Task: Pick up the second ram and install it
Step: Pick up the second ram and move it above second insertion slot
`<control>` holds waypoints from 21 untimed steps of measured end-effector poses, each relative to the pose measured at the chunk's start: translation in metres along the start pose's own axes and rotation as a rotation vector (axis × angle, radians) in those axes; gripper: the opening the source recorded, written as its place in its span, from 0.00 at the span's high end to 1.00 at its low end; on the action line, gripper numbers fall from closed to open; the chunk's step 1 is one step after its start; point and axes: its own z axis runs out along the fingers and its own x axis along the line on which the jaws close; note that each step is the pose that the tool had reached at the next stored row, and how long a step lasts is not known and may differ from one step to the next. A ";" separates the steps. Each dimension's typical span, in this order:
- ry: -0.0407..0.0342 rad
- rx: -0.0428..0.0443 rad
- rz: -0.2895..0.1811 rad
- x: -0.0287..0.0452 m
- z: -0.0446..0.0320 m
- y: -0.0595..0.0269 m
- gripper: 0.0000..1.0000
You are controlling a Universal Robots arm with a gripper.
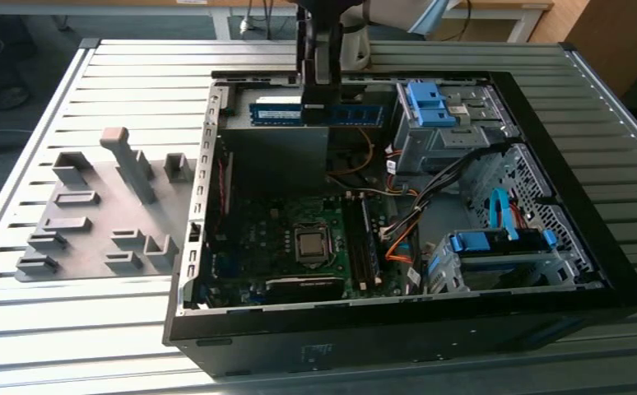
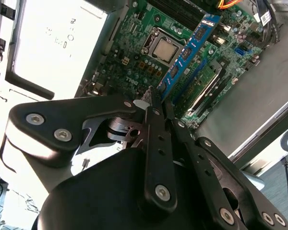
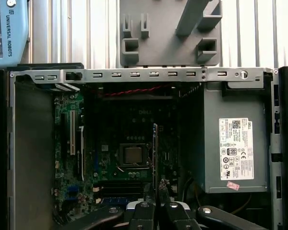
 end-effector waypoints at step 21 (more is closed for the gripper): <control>0.0000 0.0000 0.000 -0.0007 -0.0006 -0.0208 0.86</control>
